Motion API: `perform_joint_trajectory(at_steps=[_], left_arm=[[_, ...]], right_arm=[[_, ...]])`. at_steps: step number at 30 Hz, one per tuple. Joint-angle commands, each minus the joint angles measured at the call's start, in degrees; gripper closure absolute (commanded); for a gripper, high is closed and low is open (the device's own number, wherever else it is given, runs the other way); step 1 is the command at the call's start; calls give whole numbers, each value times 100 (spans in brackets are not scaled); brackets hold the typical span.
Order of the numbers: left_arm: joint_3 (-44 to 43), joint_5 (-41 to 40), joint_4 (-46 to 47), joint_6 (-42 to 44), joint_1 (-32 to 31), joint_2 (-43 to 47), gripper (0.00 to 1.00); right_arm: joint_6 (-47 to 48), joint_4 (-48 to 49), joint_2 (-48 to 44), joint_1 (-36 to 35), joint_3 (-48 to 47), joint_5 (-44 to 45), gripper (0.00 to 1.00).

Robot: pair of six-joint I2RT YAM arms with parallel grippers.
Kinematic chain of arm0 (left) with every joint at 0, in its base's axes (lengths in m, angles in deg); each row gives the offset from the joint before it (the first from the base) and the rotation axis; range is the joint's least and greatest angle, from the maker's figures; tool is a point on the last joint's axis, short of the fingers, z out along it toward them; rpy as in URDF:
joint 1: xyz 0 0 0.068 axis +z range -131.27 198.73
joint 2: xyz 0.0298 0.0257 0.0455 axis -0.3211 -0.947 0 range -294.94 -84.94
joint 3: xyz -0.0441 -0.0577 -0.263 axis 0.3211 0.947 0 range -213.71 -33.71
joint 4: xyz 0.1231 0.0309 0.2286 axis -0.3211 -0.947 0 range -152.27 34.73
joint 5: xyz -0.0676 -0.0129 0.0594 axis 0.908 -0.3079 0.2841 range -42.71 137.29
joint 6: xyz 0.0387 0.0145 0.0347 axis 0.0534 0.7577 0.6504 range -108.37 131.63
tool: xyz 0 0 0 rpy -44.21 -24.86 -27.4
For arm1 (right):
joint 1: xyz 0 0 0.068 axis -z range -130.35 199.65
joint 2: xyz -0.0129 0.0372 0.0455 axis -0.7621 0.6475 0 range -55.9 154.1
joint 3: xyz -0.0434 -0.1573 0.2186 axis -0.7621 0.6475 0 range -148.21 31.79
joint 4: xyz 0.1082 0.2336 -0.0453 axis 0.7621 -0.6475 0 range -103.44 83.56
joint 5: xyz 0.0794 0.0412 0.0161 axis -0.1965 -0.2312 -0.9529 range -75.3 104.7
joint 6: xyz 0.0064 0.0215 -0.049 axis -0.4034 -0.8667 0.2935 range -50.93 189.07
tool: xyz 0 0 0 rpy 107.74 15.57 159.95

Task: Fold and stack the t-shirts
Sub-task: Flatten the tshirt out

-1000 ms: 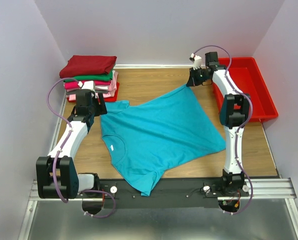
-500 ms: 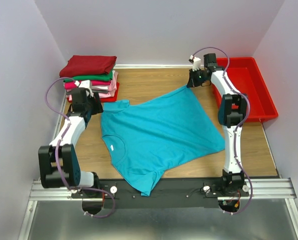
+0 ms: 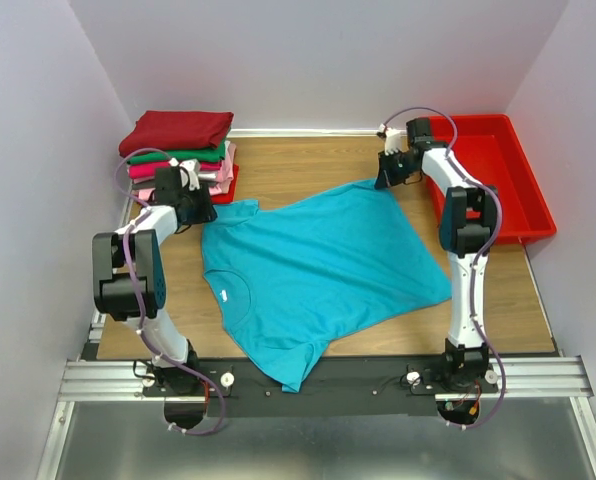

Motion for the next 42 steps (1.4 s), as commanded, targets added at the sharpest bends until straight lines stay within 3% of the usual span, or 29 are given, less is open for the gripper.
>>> perform_joint_trajectory(at_steps=[1,4,6,8,9,16,19,20,21,34,42], left_arm=[[-92,365,-116,21,-57,-176,48],[-14,392,-283,-23,-128,-335,57],[83,348,-319,-128,-172,-239,73],[294,435,-284,-320,-189,-90,100],[382,461,-292,-374,-215,-2,100],[1549,454,-345,-848,-488,1227,100],[1666,85,-397,-946,-488,1693,74],[1587,-195,-441,-946,-479,1747,56],[1517,-319,-494,-954,-488,1818,52],[401,-1330,-539,-1078,-234,624,50],[-364,-1287,-503,-779,-233,-413,51]], right_arm=[[179,-47,-396,-23,383,73,99],[214,-39,-519,-23,515,38,100],[240,-39,-633,-15,673,29,100],[267,-47,-721,-15,761,29,100],[276,-47,-774,-15,875,38,100],[434,-39,-1205,3,1455,108,99],[469,-30,-1293,12,1587,82,100],[469,-30,-1302,12,1640,73,100],[460,-39,-1293,12,1640,56,100],[372,-30,-1223,12,1596,-112,100],[337,-21,-1153,20,1596,-173,100]])
